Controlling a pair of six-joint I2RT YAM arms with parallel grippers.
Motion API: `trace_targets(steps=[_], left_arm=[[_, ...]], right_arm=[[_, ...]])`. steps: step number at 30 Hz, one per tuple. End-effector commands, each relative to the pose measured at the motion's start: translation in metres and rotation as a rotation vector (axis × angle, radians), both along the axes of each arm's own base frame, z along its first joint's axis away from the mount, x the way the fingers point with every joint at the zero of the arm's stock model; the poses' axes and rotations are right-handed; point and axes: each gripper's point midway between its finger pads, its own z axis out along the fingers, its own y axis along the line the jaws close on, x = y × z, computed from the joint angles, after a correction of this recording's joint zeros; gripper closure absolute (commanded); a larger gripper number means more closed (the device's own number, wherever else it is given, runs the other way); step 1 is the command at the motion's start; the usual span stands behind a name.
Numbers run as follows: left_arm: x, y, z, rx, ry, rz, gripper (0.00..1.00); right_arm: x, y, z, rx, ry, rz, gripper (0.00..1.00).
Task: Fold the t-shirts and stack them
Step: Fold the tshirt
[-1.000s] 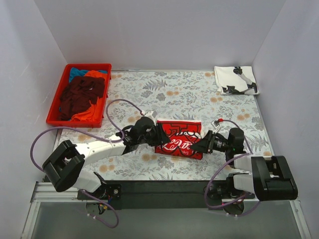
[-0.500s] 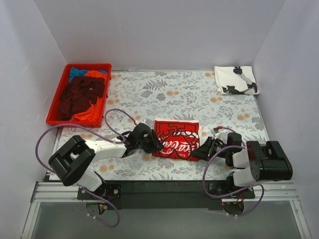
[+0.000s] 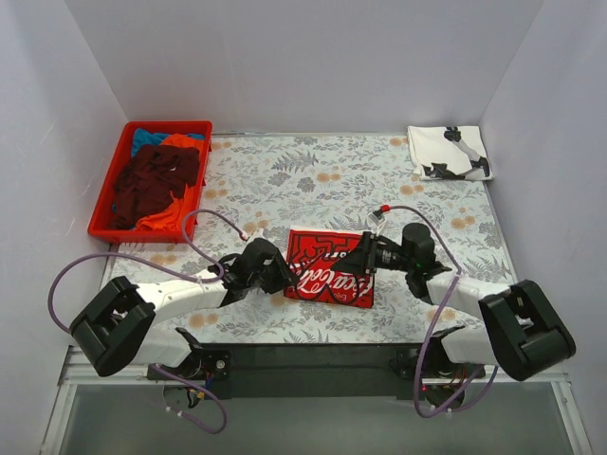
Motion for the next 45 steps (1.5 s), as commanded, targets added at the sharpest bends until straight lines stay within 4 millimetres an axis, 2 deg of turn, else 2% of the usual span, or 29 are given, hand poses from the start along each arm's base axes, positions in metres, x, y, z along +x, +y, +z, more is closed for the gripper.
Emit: trace_targets(steps=[1,2,4,5,7,8,10,11,13,14,16,20,22,24,28,32,38,41,44,45], left_arm=[[-0.009,0.015,-0.028,0.044,0.064,0.061,0.78],[-0.013,0.019,-0.036,0.042,0.092,0.086,0.79],[-0.019,0.027,-0.047,0.052,0.124,0.121,0.85],[-0.024,0.035,-0.057,0.062,0.153,0.157,0.86],[-0.026,0.04,-0.061,0.064,0.167,0.186,0.88],[-0.026,0.043,-0.063,0.063,0.171,0.202,0.9],[-0.028,0.047,-0.065,0.062,0.183,0.225,0.91],[-0.027,0.047,-0.064,0.055,0.18,0.23,0.91],[-0.028,0.049,-0.064,0.053,0.183,0.241,0.91],[-0.028,0.05,-0.064,0.052,0.184,0.243,0.92],[-0.028,0.048,-0.061,0.04,0.174,0.232,0.91],[-0.026,0.044,-0.055,0.013,0.148,0.215,0.91],[-0.026,0.043,-0.054,0.007,0.143,0.208,0.91],[-0.025,0.04,-0.052,0.0,0.138,0.197,0.91],[-0.024,0.038,-0.05,-0.003,0.133,0.186,0.91],[-0.023,0.036,-0.05,-0.004,0.127,0.176,0.9],[-0.02,0.031,-0.047,-0.008,0.115,0.153,0.87],[-0.019,0.028,-0.042,-0.015,0.1,0.136,0.85],[-0.014,0.025,-0.028,-0.029,0.049,0.114,0.78],[-0.011,0.024,-0.022,-0.035,0.03,0.11,0.73]], right_arm=[[0.014,0.026,-0.005,-0.034,-0.005,-0.006,0.52],[0.011,0.036,-0.018,-0.055,0.02,0.018,0.52],[0.014,0.047,-0.025,-0.062,0.026,0.037,0.53],[0.014,0.051,-0.037,-0.071,0.044,0.048,0.53],[0.015,0.053,-0.052,-0.083,0.069,0.047,0.54],[0.014,0.052,-0.069,-0.108,0.105,0.044,0.54],[0.012,0.049,-0.087,-0.139,0.136,0.045,0.55],[0.01,0.046,-0.103,-0.169,0.165,0.039,0.55],[0.004,0.041,-0.115,-0.185,0.198,0.045,0.56],[0.004,0.04,-0.113,-0.173,0.205,0.04,0.57],[0.008,0.041,-0.095,-0.125,0.162,0.042,0.57],[0.028,0.033,-0.06,-0.067,0.063,-0.001,0.56],[0.036,0.026,-0.05,-0.049,0.043,-0.011,0.56],[0.052,0.015,-0.047,-0.038,0.04,-0.049,0.56],[0.075,-0.003,-0.05,-0.038,0.039,-0.11,0.56],[0.099,-0.031,-0.072,-0.06,0.093,-0.211,0.56],[0.115,-0.062,-0.1,-0.074,0.147,-0.293,0.57],[0.116,-0.068,-0.095,-0.041,0.148,-0.291,0.57],[0.115,-0.07,-0.071,-0.007,0.095,-0.275,0.57],[0.114,-0.069,-0.063,0.002,0.083,-0.269,0.57]])
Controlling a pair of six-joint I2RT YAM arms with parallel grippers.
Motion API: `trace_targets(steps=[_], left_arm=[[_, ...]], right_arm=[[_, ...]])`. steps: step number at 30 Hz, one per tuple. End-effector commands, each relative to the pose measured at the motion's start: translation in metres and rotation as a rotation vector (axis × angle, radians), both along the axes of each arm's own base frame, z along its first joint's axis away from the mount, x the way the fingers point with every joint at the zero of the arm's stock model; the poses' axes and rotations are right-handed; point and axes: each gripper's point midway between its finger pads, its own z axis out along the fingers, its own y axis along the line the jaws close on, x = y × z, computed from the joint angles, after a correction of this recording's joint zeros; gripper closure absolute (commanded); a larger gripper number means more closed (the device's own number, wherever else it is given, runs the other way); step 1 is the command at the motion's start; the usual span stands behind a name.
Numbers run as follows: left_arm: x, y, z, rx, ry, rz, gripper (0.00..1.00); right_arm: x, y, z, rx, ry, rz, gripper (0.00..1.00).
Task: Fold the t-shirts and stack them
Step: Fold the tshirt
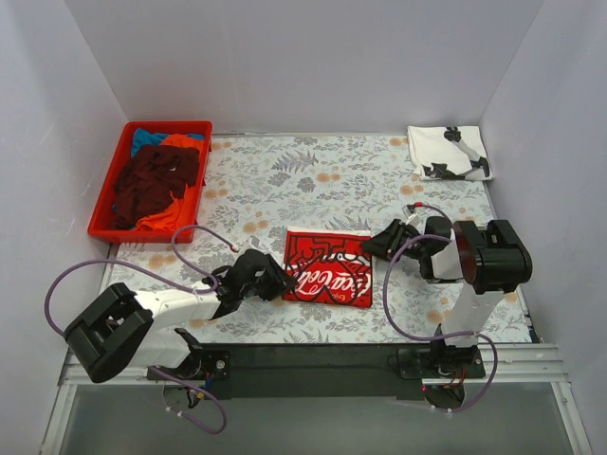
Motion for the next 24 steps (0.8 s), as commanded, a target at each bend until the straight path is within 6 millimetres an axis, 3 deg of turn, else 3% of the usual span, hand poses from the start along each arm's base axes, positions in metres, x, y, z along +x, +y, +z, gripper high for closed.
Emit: trace_targets(steps=[1,4,8,14,17,18,21,22,24], left_arm=[[-0.001,0.014,0.003,0.08,-0.032,-0.021,0.7],[0.008,0.015,0.021,0.11,-0.087,-0.026,0.58],[0.024,0.019,0.047,0.157,-0.168,-0.002,0.45],[0.038,0.032,0.074,0.25,-0.255,0.019,0.38],[0.049,0.041,0.096,0.306,-0.322,0.045,0.36],[0.053,0.043,0.111,0.309,-0.357,0.056,0.35],[0.062,0.056,0.129,0.393,-0.422,0.071,0.33],[0.066,0.058,0.143,0.398,-0.451,0.079,0.32],[0.071,0.063,0.157,0.446,-0.504,0.06,0.3]], right_arm=[[0.002,0.0,0.043,0.033,-0.154,0.035,0.57],[-0.011,0.003,0.059,0.052,-0.177,0.061,0.56],[-0.036,0.011,0.063,0.064,-0.165,0.101,0.55],[-0.066,0.01,0.029,0.024,-0.062,0.113,0.55],[-0.073,0.007,0.01,-0.017,-0.031,0.108,0.55],[-0.079,0.004,-0.003,-0.046,0.037,0.103,0.55],[-0.073,-0.004,-0.017,-0.152,0.032,0.084,0.55],[-0.075,-0.008,-0.02,-0.191,0.07,0.071,0.55],[-0.06,-0.015,-0.009,-0.275,-0.025,0.064,0.55]])
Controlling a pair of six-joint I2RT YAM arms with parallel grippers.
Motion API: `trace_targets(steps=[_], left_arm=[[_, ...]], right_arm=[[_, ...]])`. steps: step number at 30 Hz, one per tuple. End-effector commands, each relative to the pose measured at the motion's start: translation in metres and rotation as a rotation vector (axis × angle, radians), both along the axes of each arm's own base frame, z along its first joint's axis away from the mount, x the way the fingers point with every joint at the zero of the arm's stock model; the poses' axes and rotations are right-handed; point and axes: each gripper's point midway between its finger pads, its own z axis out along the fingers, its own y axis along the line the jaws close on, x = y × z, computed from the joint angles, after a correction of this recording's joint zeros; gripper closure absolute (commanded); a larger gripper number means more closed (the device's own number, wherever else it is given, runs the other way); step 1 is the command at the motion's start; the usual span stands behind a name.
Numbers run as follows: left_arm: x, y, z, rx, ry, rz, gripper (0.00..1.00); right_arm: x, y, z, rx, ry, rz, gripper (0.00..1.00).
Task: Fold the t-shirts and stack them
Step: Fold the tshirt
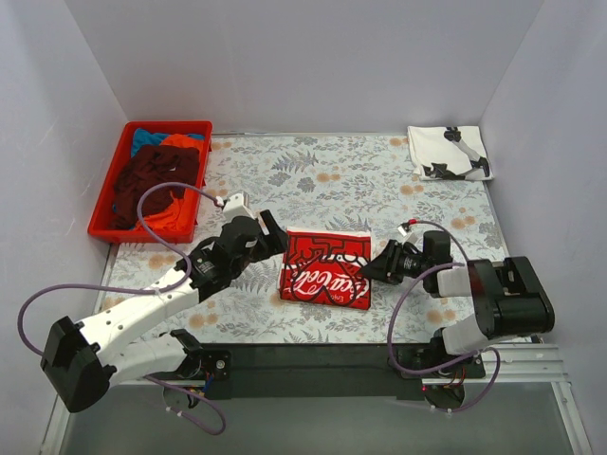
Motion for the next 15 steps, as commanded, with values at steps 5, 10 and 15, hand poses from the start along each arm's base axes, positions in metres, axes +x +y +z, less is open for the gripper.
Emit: trace_targets(steps=[5,10,15], left_arm=[[0.03,0.021,0.049,0.246,-0.181,-0.038,0.29],[0.043,0.019,0.064,0.315,-0.222,-0.066,0.29],[0.05,0.029,0.064,0.366,-0.254,-0.051,0.29]], right_arm=[[0.024,-0.05,0.002,-0.435,-0.074,-0.088,0.49],[0.034,-0.064,0.016,-0.537,-0.063,-0.102,0.43],[0.025,-0.059,0.012,-0.546,0.002,-0.083,0.4]])
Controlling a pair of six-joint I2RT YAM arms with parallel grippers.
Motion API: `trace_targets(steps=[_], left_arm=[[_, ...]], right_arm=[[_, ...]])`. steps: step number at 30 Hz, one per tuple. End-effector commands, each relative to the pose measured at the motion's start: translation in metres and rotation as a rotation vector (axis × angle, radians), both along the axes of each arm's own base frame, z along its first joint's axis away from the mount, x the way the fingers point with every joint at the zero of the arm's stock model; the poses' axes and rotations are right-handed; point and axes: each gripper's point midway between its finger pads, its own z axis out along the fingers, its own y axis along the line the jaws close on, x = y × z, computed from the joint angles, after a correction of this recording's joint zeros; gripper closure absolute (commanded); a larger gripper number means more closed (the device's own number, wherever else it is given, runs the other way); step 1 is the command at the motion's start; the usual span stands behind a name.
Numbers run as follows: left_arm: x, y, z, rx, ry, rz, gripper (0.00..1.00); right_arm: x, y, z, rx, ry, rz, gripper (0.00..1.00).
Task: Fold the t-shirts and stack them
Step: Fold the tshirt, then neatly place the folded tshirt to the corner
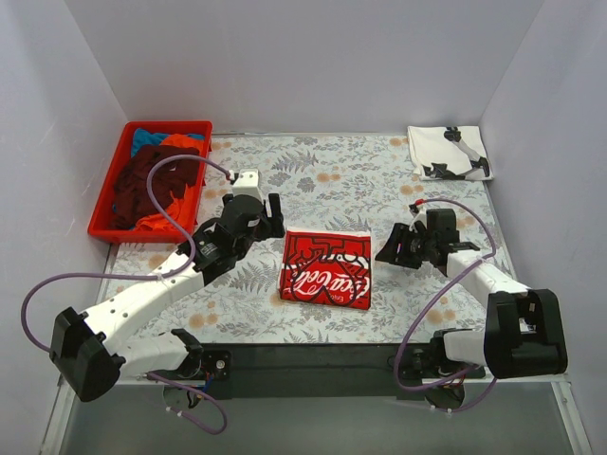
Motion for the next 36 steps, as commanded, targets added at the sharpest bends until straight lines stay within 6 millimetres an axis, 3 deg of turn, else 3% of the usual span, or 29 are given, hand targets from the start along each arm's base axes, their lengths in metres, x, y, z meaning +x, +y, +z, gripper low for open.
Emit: trace_targets(steps=[1,7,18,24,30,36], left_arm=[[0.011,0.016,0.015,0.051,-0.075,0.032,0.29],[0.009,0.024,-0.003,0.052,-0.052,0.035,0.29],[0.007,0.036,0.004,0.049,-0.091,0.067,0.3],[0.007,0.037,0.004,0.051,-0.093,0.068,0.3],[0.006,0.038,0.004,0.058,-0.096,0.067,0.3],[0.0,0.014,-0.003,0.031,-0.085,-0.075,0.3]], right_arm=[[-0.018,-0.001,-0.011,-0.07,0.093,0.013,0.4],[-0.027,0.018,-0.01,-0.037,0.133,0.029,0.4],[-0.05,0.033,-0.029,-0.059,0.224,0.048,0.4],[-0.057,0.037,-0.045,-0.1,0.278,0.053,0.45],[-0.058,0.029,-0.057,-0.152,0.299,0.032,0.53],[-0.041,0.025,-0.048,-0.197,0.25,0.02,0.5]])
